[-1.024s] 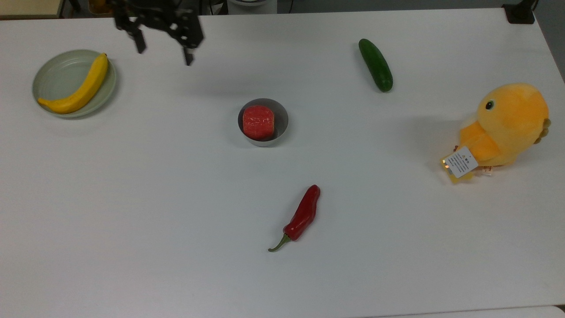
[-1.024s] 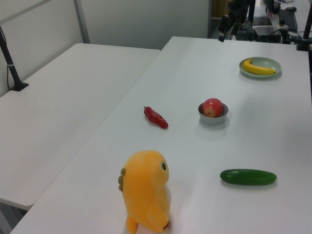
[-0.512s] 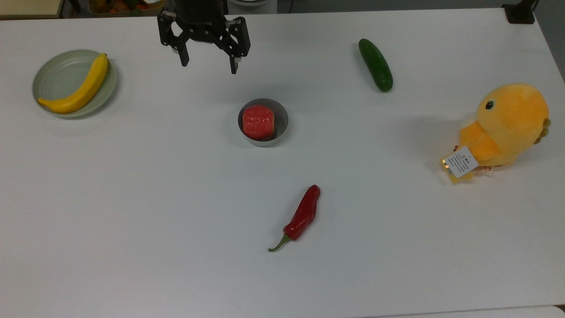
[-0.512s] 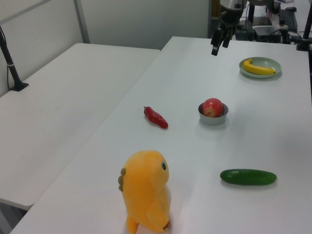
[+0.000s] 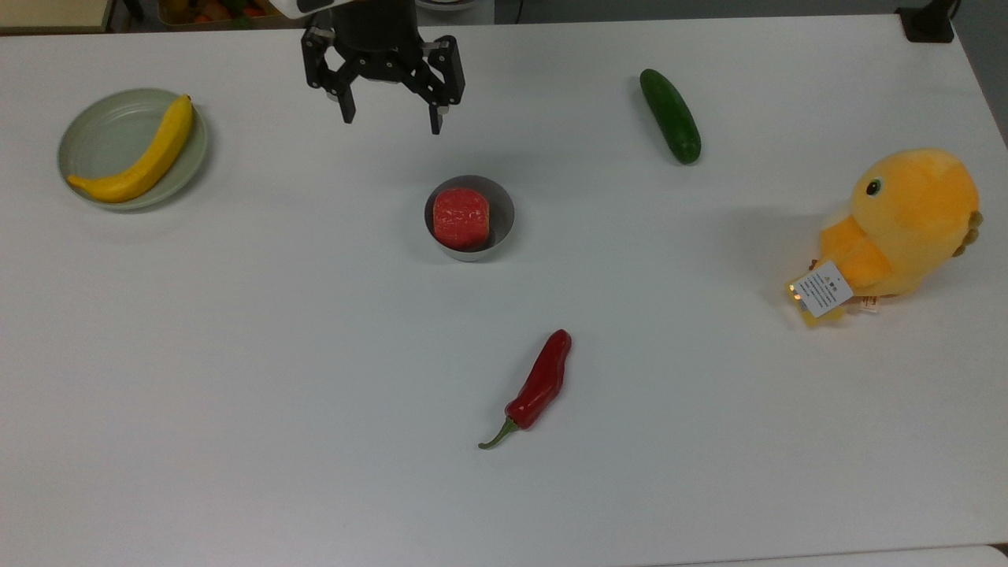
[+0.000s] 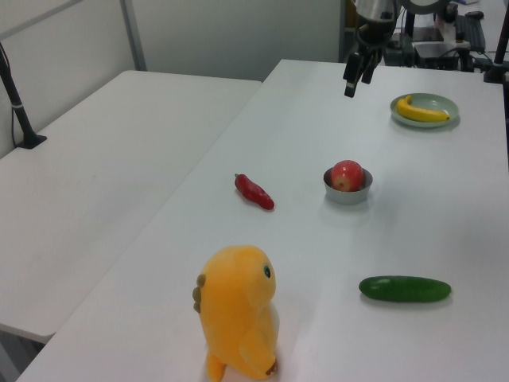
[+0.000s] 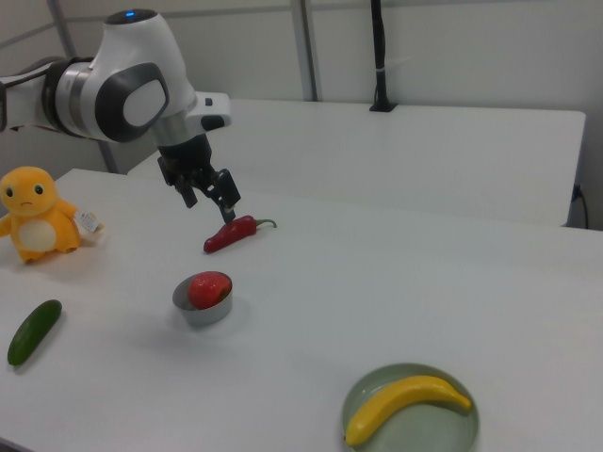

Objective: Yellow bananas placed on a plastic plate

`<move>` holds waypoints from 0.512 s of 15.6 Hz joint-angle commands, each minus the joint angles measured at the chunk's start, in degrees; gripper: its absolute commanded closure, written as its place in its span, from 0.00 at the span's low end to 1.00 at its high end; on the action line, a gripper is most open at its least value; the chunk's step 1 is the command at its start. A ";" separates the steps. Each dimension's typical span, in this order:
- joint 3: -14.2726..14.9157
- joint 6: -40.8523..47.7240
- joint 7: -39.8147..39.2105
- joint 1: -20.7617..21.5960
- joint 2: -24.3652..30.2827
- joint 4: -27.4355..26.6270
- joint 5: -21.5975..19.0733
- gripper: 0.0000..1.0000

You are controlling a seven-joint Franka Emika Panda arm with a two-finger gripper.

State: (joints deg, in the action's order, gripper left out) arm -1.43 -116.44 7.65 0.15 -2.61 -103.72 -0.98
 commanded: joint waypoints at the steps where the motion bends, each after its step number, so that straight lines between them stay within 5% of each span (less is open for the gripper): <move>1: 1.07 1.48 -1.85 3.18 1.20 -2.27 0.19 0.00; 8: 3.54 2.71 -1.93 5.39 1.38 -2.54 0.19 0.00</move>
State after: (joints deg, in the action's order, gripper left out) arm 0.30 -115.62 6.97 4.06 -2.58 -105.43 -0.94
